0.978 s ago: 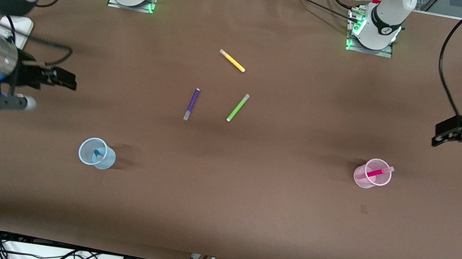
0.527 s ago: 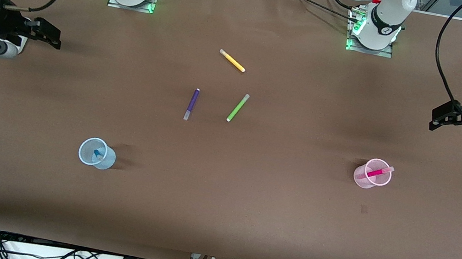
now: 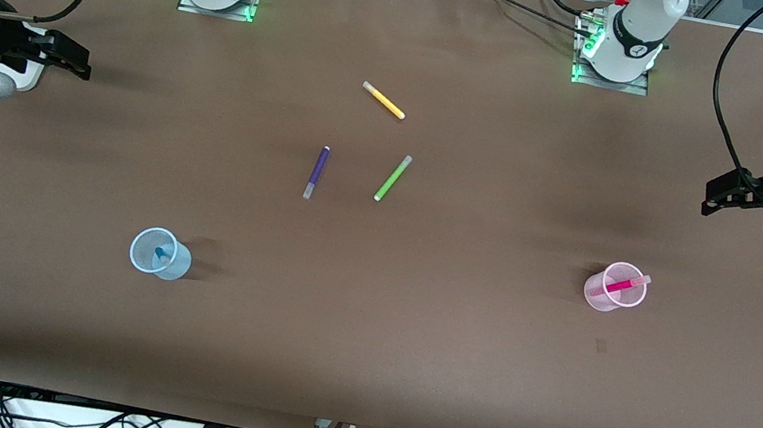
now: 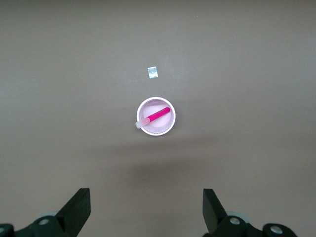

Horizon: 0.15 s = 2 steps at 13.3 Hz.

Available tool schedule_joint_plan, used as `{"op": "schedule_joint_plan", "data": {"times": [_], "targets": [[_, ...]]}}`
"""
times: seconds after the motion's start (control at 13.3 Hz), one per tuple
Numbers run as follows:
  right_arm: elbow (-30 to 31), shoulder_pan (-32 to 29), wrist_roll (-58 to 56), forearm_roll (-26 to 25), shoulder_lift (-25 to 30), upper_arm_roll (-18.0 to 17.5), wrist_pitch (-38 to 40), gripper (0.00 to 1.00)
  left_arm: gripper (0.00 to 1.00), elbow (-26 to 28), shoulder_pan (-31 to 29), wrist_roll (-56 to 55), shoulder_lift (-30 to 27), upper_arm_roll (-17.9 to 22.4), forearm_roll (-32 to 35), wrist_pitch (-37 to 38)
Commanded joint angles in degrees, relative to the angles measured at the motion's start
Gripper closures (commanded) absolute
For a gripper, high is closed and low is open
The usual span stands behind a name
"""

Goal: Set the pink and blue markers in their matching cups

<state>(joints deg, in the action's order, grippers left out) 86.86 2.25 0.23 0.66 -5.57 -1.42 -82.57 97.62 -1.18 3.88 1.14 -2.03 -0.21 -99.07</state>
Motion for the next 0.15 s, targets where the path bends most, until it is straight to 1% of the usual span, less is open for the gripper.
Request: {"op": "schedule_joint_plan", "data": {"times": [0.0,0.08], "targets": [[-1.9,-0.3,0.7,-0.8,-0.7,-0.3,1.4,0.0,0.0,-1.3,0.6,-0.5,0.3,0.5,0.1,1.3],[-1.9,-0.3,0.7,-0.7,-0.7,-0.3,1.4,0.0,0.0,-1.3,0.7,-0.5,0.2,0.5,0.1,1.5]]}}
